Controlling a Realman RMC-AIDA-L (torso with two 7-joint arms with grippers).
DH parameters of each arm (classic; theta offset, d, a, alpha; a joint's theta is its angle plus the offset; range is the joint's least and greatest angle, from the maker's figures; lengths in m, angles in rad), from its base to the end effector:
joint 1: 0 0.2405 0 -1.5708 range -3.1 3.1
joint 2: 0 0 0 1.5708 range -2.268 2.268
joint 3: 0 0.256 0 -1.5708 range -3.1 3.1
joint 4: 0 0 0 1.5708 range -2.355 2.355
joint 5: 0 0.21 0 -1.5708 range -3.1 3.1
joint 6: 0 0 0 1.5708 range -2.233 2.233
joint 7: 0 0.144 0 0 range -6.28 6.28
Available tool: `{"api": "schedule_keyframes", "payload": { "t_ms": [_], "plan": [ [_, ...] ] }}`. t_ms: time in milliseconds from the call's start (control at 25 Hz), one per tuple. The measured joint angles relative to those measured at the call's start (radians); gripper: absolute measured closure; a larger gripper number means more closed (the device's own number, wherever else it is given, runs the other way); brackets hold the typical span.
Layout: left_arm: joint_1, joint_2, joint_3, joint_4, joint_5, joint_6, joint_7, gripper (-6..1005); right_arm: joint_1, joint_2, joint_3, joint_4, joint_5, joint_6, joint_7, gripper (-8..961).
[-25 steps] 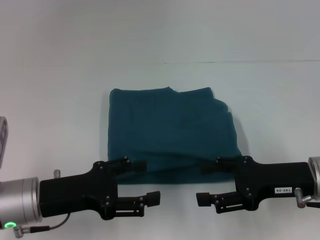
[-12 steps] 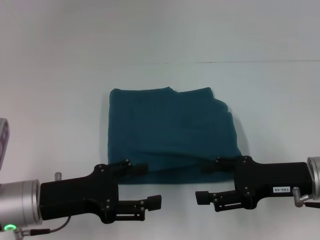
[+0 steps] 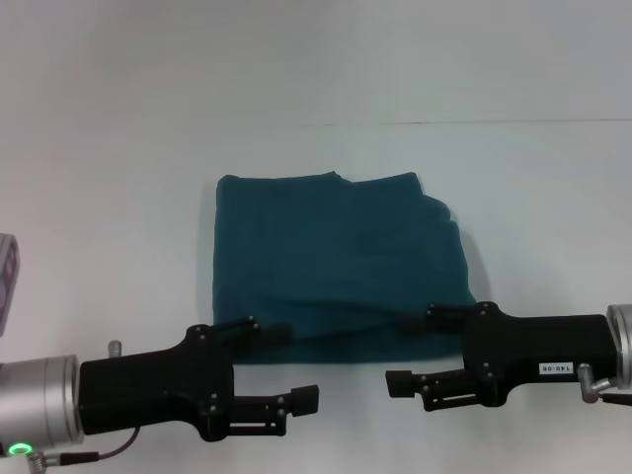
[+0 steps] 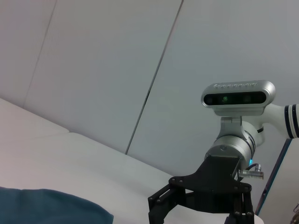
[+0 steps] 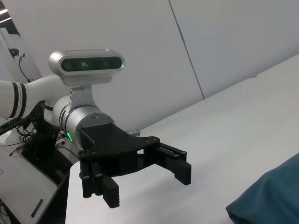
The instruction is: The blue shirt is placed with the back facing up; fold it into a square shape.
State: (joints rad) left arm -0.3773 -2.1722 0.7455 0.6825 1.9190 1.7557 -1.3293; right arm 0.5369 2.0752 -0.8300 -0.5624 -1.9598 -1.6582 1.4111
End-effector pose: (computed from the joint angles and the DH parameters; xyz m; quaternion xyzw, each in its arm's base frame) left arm -0.2560 0.2637 -0.0292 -0.9187 -0.2187 -0.3257 0.0458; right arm 0.2478 0.3026 -0.0287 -0.9413 0.2251 0.2513 0.0091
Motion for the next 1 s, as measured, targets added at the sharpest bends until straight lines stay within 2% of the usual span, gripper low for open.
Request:
{"api": "schedule_keyframes", "payload": {
  "t_ms": [1000],
  "plan": [
    [0.001, 0.0, 0.0, -0.003, 0.009, -0.005, -0.001, 94, -0.008, 0.0, 0.002, 0.004, 0.006, 0.0, 0.0, 39]
  ]
}}
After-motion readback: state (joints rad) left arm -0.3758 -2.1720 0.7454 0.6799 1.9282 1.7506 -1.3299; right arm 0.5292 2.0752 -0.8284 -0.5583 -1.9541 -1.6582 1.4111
